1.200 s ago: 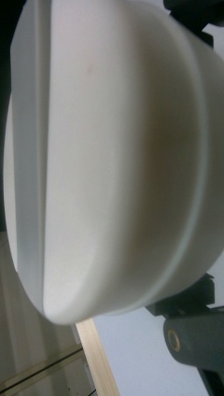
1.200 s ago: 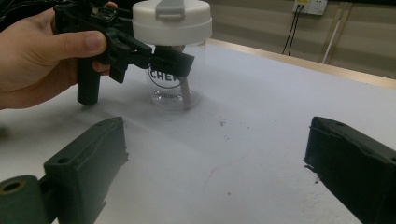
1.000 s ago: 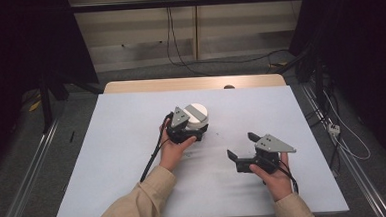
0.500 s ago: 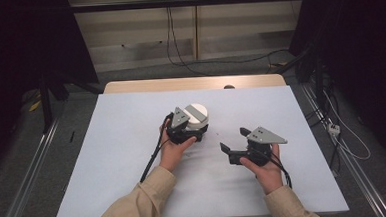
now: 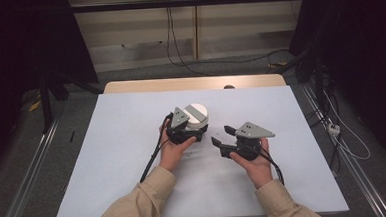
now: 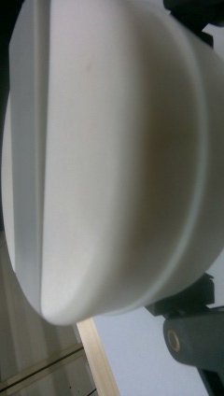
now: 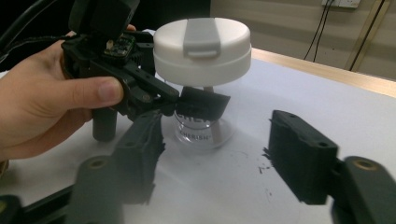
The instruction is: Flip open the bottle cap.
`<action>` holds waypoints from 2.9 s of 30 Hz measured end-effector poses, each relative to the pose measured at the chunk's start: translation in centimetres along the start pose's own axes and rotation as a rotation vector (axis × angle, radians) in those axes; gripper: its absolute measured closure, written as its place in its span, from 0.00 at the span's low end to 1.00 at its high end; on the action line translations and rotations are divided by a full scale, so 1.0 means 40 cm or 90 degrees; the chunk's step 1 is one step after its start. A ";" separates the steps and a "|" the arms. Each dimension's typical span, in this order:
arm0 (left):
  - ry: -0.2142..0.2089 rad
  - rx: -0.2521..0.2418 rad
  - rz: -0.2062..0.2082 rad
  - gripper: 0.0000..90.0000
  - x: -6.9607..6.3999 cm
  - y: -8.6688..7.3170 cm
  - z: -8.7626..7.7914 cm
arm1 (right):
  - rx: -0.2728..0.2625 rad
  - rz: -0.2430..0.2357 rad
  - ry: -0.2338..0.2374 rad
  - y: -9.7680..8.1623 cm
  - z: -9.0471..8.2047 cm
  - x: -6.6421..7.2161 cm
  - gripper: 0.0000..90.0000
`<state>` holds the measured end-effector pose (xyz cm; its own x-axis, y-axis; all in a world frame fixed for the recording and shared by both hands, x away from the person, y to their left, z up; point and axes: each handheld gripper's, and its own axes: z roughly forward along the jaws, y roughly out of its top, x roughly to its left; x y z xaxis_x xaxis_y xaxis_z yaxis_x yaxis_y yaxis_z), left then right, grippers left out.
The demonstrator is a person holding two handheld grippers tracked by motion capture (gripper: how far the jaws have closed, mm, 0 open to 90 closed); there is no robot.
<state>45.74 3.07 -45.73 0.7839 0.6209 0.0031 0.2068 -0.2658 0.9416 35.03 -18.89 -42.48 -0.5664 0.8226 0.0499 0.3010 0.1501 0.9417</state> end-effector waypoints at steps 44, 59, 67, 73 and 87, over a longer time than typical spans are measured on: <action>0.001 -0.001 -0.001 0.21 -0.002 -0.004 -0.002 | 0.050 -0.008 0.023 0.062 0.085 -0.001 1.00; -0.001 0.000 0.000 0.21 -0.005 -0.006 -0.001 | 0.049 -0.020 0.019 0.069 0.097 0.000 1.00; -0.001 0.002 -0.001 0.21 -0.002 -0.007 -0.001 | 0.045 -0.024 0.021 0.078 0.099 0.005 1.00; 0.000 0.003 -0.003 0.21 -0.002 -0.007 0.000 | 0.038 -0.025 0.026 0.085 0.098 0.009 1.00; 0.000 0.005 -0.001 0.21 -0.002 -0.008 0.001 | 0.026 -0.034 0.022 0.122 0.103 0.011 1.00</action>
<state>45.63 3.08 -46.02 0.7834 0.6215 0.0010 0.2132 -0.2702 0.9389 39.40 -15.55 -39.24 -0.6084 0.7936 0.0119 0.3002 0.2162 0.9291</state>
